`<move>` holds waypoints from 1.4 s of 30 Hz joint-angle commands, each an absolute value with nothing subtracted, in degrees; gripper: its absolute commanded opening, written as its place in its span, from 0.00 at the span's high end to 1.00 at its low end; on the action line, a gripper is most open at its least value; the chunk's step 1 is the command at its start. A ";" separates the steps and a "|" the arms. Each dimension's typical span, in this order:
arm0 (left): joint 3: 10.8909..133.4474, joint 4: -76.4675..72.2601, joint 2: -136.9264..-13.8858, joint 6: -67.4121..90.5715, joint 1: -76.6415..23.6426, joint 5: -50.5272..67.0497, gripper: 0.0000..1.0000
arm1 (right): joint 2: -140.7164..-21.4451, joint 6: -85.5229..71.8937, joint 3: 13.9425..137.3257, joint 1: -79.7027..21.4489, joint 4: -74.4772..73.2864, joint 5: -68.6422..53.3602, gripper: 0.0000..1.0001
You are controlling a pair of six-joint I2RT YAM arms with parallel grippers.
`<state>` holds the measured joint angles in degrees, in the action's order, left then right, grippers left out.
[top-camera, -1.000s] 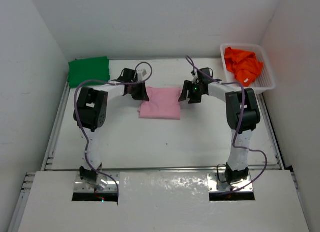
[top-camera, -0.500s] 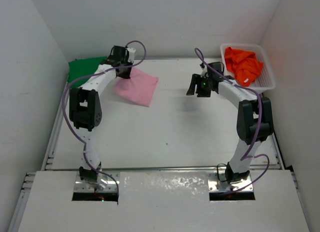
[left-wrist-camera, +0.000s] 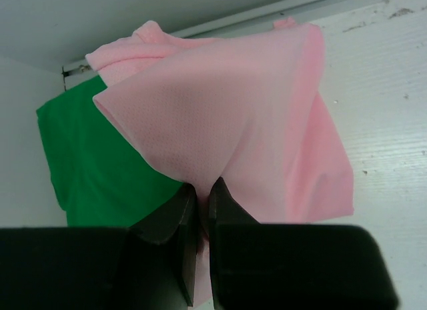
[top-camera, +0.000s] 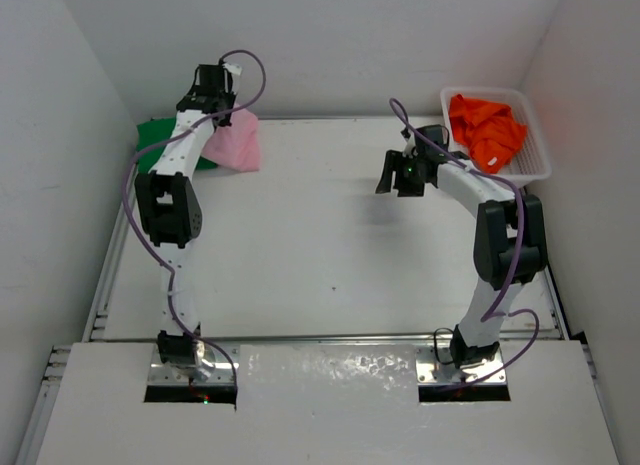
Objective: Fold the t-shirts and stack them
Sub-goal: Put the neatly folded tshirt into the corner of the board with the left arm
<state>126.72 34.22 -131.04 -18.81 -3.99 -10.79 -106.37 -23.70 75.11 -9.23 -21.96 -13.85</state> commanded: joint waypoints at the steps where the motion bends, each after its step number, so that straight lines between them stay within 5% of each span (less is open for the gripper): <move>1: 131.91 32.17 -131.13 -19.60 -2.99 -12.74 1.00 | -105.03 -22.15 75.06 -9.40 -22.93 -12.57 0.36; 27: 134.91 27.34 -133.68 -16.17 13.18 6.85 1.00 | -105.29 -20.83 75.76 -9.40 -25.48 -11.78 0.36; 36: 135.79 24.53 -142.29 -17.84 15.73 0.09 1.00 | -106.79 -20.65 78.57 -9.40 -27.16 -11.60 0.36; 42: 137.90 20.04 -145.72 -20.12 16.08 -14.32 1.00 | -107.31 -20.74 79.98 -9.49 -27.86 -12.13 0.36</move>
